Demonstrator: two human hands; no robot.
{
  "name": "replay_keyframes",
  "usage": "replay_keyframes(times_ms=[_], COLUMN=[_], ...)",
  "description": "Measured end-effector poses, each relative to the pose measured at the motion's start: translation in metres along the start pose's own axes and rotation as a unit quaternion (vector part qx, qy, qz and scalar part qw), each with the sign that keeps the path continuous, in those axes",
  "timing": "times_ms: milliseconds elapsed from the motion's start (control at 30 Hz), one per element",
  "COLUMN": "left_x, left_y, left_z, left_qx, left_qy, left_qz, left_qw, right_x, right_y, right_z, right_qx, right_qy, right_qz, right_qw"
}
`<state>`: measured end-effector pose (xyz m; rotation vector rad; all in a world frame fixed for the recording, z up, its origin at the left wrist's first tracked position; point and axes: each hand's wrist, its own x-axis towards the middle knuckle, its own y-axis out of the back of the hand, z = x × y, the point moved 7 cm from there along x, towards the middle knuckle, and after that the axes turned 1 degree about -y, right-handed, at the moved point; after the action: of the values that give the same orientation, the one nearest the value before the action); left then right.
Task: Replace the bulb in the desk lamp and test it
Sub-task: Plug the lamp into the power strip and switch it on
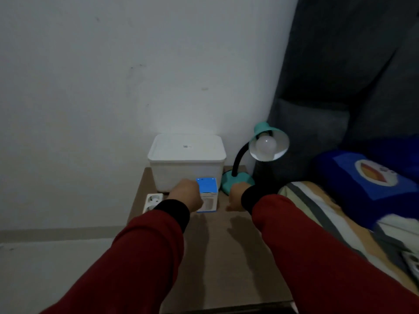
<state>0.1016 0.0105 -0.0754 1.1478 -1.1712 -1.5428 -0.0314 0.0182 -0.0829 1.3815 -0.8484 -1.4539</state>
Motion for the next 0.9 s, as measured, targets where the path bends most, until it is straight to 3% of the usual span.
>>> replay_keyframes(times_ms=[167, 367, 533, 900], left_x=[0.041, 0.084, 0.101, 0.112], left_y=[-0.004, -0.054, -0.101, -0.16], left_z=[0.071, 0.113, 0.117, 0.099], left_qx=[0.001, -0.071, -0.118, -0.172], left_qy=[-0.054, -0.057, -0.062, -0.077], left_qz=[0.007, -0.027, 0.005, 0.14], left_qw=[0.999, 0.995, 0.991, 0.972], right_x=[0.013, 0.052, 0.078, 0.117], right_y=[-0.008, -0.046, -0.08, -0.124], right_z=[0.056, 0.104, 0.109, 0.106], right_qx=[0.05, 0.159, 0.269, 0.261], right_qy=[-0.03, -0.072, -0.051, -0.027], right_qz=[-0.014, -0.004, 0.086, 0.279], right_qw=[0.998, 0.985, 0.958, 0.924])
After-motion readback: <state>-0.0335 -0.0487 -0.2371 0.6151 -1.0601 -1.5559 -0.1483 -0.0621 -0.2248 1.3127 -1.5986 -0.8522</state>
